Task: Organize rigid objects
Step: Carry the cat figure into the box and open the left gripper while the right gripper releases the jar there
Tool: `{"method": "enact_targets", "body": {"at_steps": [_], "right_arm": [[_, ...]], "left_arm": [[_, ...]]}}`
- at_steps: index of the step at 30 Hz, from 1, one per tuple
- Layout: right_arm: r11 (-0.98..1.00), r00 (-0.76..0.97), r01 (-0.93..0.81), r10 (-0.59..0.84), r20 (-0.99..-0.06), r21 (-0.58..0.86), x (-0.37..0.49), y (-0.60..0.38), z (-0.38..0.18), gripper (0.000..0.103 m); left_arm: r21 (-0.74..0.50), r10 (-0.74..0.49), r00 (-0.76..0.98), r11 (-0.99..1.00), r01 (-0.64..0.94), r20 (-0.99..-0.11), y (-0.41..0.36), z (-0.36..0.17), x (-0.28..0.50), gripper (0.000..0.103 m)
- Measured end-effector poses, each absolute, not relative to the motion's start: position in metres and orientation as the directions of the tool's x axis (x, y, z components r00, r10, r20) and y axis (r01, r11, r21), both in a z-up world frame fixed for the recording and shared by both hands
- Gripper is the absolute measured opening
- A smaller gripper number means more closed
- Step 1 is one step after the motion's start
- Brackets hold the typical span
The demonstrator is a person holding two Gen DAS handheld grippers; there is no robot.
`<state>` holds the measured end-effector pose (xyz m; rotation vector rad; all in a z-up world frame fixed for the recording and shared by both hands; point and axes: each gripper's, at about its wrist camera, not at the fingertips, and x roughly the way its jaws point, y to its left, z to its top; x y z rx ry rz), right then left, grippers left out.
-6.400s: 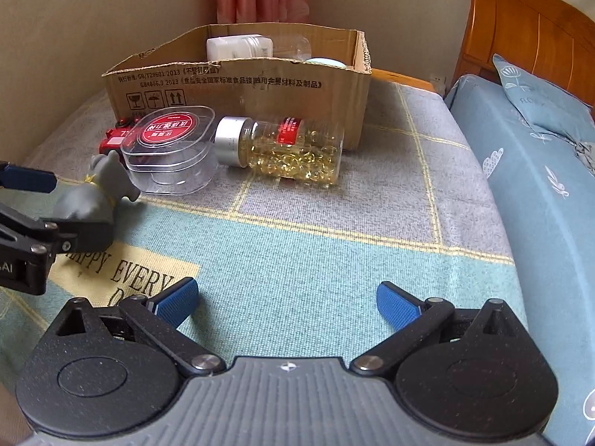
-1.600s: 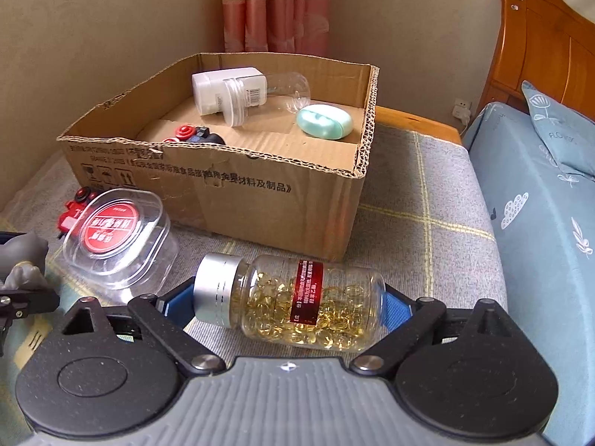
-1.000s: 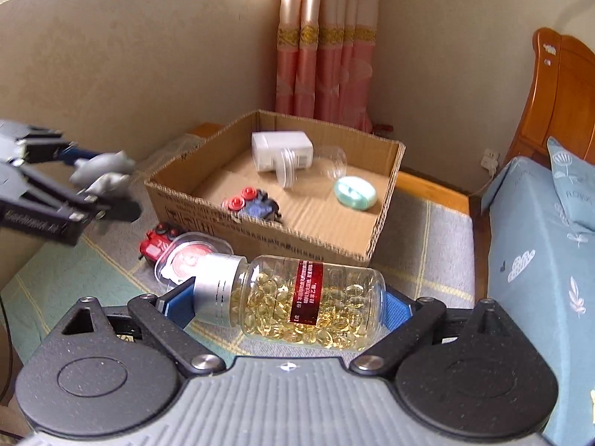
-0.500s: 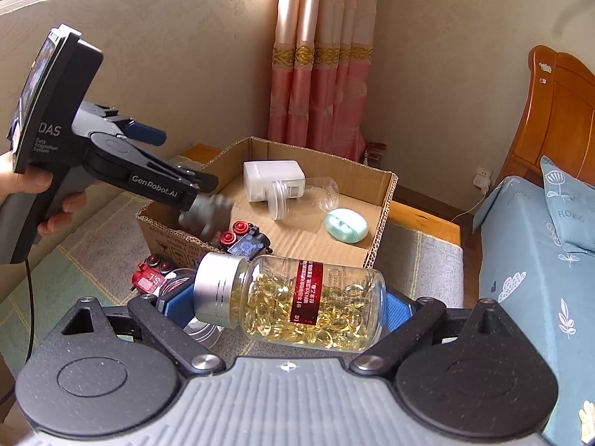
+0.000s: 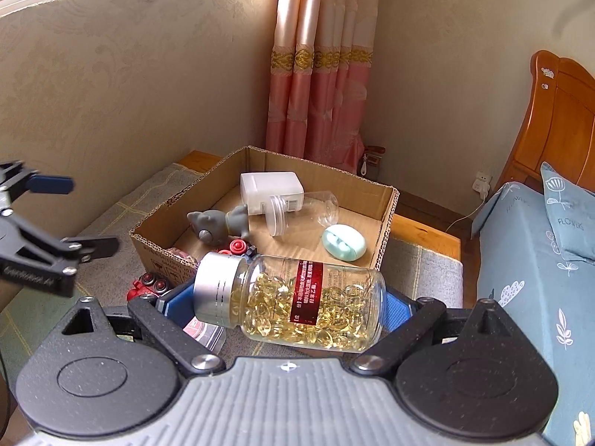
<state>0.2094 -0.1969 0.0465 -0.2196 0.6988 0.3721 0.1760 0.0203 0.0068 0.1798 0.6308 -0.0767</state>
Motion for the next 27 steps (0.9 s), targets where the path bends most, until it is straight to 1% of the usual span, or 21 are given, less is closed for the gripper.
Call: {"method": "enact_targets", "body": {"at_steps": [2, 5, 9, 13, 27], "right_arm": [[0.914, 0.703, -0.398, 0.253, -0.664, -0.073, 0.215, -0.195, 0.047, 0.098], [0.916, 0.706, -0.391, 0.237, -0.667, -0.088, 0.221, -0.191, 0.048, 0.098], [0.917, 0.699, -0.385, 0.221, -0.680, -0.099, 0.229, -0.186, 0.047, 0.098], [0.920, 0.696, -0.374, 0.194, -0.692, -0.119, 0.242, -0.181, 0.043, 0.098], [0.931, 0.678, -0.343, 0.155, -0.719, -0.123, 0.295, -0.173, 0.033, 0.098]], "left_arm": [[0.115, -0.005, 0.810, 0.989, 0.090, -0.586, 0.028, 0.007, 0.166, 0.101], [0.051, -0.025, 0.816, 0.996, 0.066, -0.577, 0.038, 0.006, 0.153, 0.101], [0.031, -0.033, 0.825, 0.998, 0.061, -0.565, 0.042, 0.004, 0.142, 0.101], [0.030, -0.031, 0.825, 0.998, 0.058, -0.564, 0.043, 0.003, 0.136, 0.101], [0.043, -0.028, 0.828, 0.997, 0.063, -0.560, 0.042, 0.000, 0.120, 0.101]]}}
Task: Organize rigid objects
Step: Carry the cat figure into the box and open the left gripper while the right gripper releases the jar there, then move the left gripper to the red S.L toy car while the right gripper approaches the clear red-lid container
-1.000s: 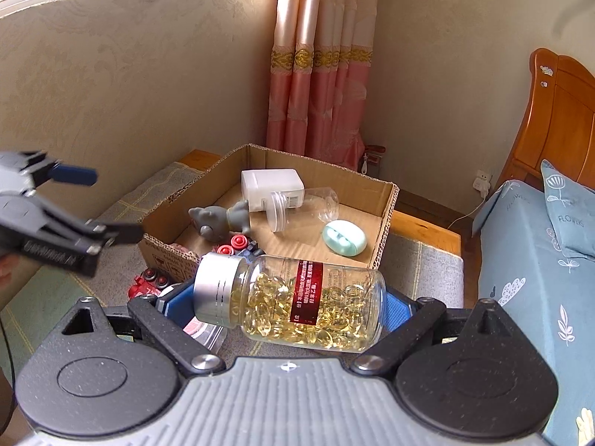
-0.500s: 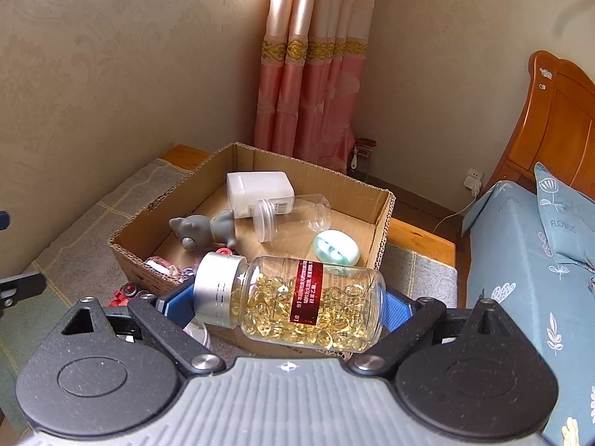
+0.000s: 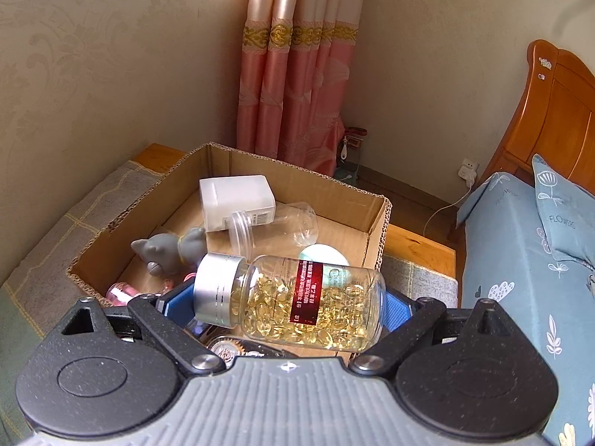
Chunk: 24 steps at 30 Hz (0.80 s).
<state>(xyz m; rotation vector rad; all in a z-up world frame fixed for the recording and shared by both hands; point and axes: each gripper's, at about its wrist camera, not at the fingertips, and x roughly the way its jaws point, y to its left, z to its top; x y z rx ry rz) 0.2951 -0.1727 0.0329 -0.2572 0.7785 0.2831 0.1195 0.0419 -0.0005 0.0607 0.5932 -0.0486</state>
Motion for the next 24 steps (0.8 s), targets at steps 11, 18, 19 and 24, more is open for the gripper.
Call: {"method": "enact_targets", "body": {"at_steps": [11, 18, 19, 24], "right_arm": [[0.941, 0.711, -0.318, 0.156, -0.685, -0.115, 0.304, -0.175, 0.033, 0.103], [0.936, 0.702, -0.335, 0.174, -0.691, -0.105, 0.278, -0.169, 0.035, 0.103], [0.935, 0.699, -0.340, 0.179, -0.692, -0.101, 0.272, -0.168, 0.035, 0.103], [0.922, 0.692, -0.376, 0.215, -0.689, -0.090, 0.238, -0.158, 0.036, 0.103]], "left_arm": [[0.048, -0.023, 0.823, 0.997, 0.060, -0.568, 0.043, -0.001, 0.112, 0.101], [0.044, -0.022, 0.820, 0.997, 0.058, -0.572, 0.046, -0.002, 0.111, 0.101], [0.045, -0.021, 0.820, 0.997, 0.057, -0.571, 0.047, -0.002, 0.110, 0.101], [0.040, -0.005, 0.818, 0.999, 0.034, -0.575, 0.055, -0.003, 0.110, 0.101]]}}
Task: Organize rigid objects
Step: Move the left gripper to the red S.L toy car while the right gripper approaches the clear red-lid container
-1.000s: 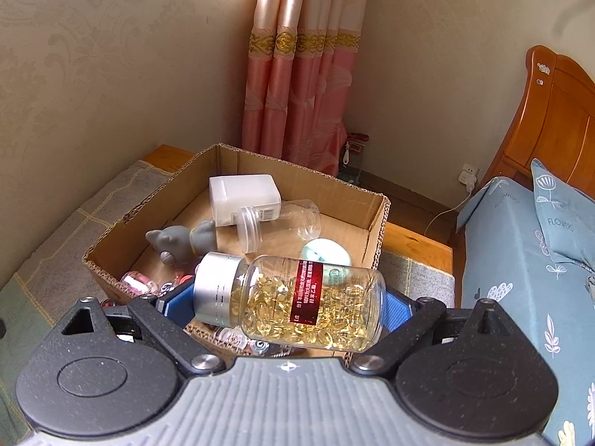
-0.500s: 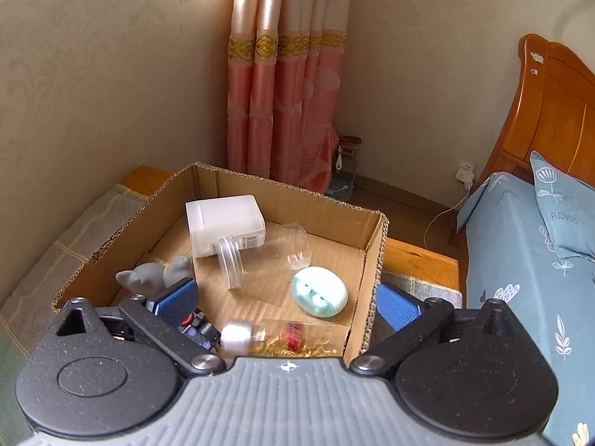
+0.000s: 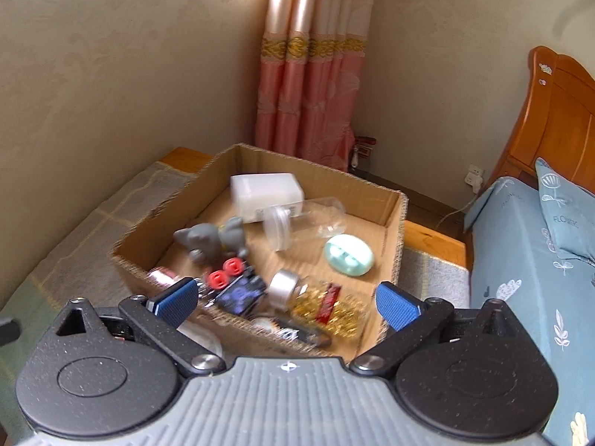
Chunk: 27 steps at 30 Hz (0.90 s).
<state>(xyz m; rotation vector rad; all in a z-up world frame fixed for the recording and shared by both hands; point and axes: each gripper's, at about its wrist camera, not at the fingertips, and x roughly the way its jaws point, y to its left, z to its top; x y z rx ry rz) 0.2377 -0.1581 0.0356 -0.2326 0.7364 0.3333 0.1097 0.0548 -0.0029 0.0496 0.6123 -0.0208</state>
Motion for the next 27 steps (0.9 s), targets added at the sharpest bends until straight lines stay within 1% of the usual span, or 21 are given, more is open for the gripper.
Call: {"method": "enact_targets", "body": {"at_steps": [5, 8, 12, 19, 22, 25, 27], "right_arm": [[0.909, 0.645, -0.414, 0.258, -0.719, -0.045, 0.212, -0.144, 0.017, 0.103], [0.914, 0.634, -0.403, 0.251, -0.731, -0.036, 0.203, -0.131, -0.002, 0.103], [0.927, 0.609, -0.375, 0.264, -0.748, 0.022, 0.204, -0.114, -0.026, 0.103], [0.967, 0.644, -0.256, 0.177, -0.744, 0.008, 0.214, -0.094, -0.060, 0.103], [0.981, 0.639, -0.191, 0.144, -0.755, 0.025, 0.219, -0.099, -0.070, 0.103], [0.987, 0.637, -0.148, 0.141, -0.758, 0.059, 0.217, -0.112, -0.073, 0.103], [0.992, 0.645, -0.115, 0.107, -0.757, 0.042, 0.213, -0.120, -0.074, 0.103]], "left_arm": [[0.031, 0.024, 0.818, 0.999, -0.008, -0.574, 0.066, -0.004, 0.110, 0.101], [0.039, 0.053, 0.819, 0.999, -0.038, -0.571, 0.071, -0.006, 0.109, 0.101], [0.021, 0.049, 0.815, 0.999, -0.045, -0.578, 0.077, -0.009, 0.106, 0.101], [0.034, 0.072, 0.807, 0.997, -0.065, -0.586, 0.082, -0.013, 0.105, 0.101], [0.042, 0.075, 0.803, 0.997, -0.062, -0.591, 0.081, -0.015, 0.104, 0.101], [0.049, 0.071, 0.802, 0.997, -0.053, -0.594, 0.079, -0.016, 0.105, 0.101], [0.047, 0.066, 0.800, 0.998, -0.047, -0.596, 0.077, -0.017, 0.107, 0.101]]}}
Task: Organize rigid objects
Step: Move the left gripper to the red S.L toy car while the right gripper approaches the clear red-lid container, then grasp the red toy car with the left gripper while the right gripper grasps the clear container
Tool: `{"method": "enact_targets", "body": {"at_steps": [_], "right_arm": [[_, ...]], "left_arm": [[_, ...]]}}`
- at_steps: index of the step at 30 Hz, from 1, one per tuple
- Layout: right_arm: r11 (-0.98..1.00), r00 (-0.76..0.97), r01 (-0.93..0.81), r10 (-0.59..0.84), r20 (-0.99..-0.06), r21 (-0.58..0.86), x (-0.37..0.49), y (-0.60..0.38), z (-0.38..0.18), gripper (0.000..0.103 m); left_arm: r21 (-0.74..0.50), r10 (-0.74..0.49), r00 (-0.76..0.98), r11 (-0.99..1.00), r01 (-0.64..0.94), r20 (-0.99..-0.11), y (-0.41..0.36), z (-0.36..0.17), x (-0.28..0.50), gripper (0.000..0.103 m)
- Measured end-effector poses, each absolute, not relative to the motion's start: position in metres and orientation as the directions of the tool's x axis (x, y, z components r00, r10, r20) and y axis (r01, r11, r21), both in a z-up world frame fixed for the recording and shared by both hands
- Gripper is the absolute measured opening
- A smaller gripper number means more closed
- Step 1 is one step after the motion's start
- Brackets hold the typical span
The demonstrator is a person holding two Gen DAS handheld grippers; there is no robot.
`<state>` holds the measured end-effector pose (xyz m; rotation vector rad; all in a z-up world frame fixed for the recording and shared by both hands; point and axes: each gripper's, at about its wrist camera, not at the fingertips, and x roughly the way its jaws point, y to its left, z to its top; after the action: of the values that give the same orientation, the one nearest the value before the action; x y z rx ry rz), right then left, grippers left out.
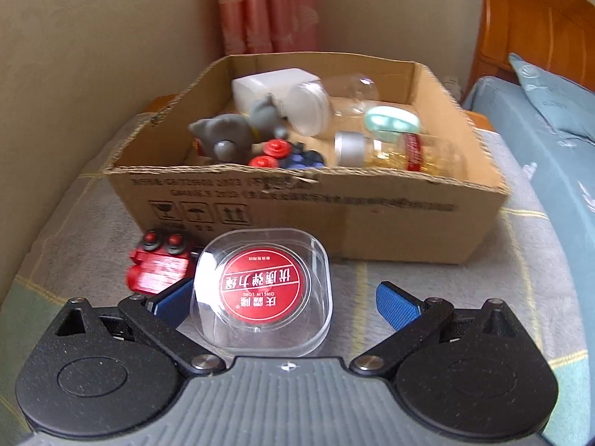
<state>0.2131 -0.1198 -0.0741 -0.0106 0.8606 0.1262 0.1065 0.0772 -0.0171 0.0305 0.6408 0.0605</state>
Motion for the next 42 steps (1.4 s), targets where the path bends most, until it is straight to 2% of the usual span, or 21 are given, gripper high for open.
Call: {"method": "enact_targets", "body": {"at_steps": [8, 13, 17, 23, 33, 42], "right_arm": [[0.998, 0.658, -0.056, 0.048, -0.752, 0.015, 0.207, -0.153, -0.074, 0.103], [0.989, 0.624, -0.149, 0.099, -0.775, 0.006, 0.203, -0.153, -0.073, 0.103], [0.986, 0.620, -0.161, 0.061, -0.782, -0.051, 0.205, -0.147, -0.083, 0.103], [0.977, 0.570, -0.211, 0.111, -0.814, -0.014, 0.209, -0.154, -0.091, 0.103], [0.970, 0.578, -0.243, 0.130, -0.805, -0.017, 0.205, -0.155, -0.093, 0.103], [0.964, 0.598, -0.266, 0.151, -0.787, -0.017, 0.201, -0.158, -0.094, 0.103]], "left_arm": [[0.046, 0.042, 0.780, 0.999, -0.017, -0.624, 0.067, -0.024, 0.112, 0.101], [0.055, 0.040, 0.773, 0.998, -0.007, -0.633, 0.059, -0.025, 0.113, 0.101], [0.056, 0.032, 0.768, 0.998, 0.006, -0.640, 0.054, -0.025, 0.116, 0.101], [0.056, 0.012, 0.725, 0.998, 0.037, -0.688, 0.045, -0.034, 0.128, 0.101], [0.001, -0.058, 0.648, 0.996, 0.091, -0.759, 0.030, -0.050, 0.159, 0.101], [0.023, -0.085, 0.625, 0.987, 0.162, -0.776, 0.005, -0.077, 0.203, 0.100]]}}
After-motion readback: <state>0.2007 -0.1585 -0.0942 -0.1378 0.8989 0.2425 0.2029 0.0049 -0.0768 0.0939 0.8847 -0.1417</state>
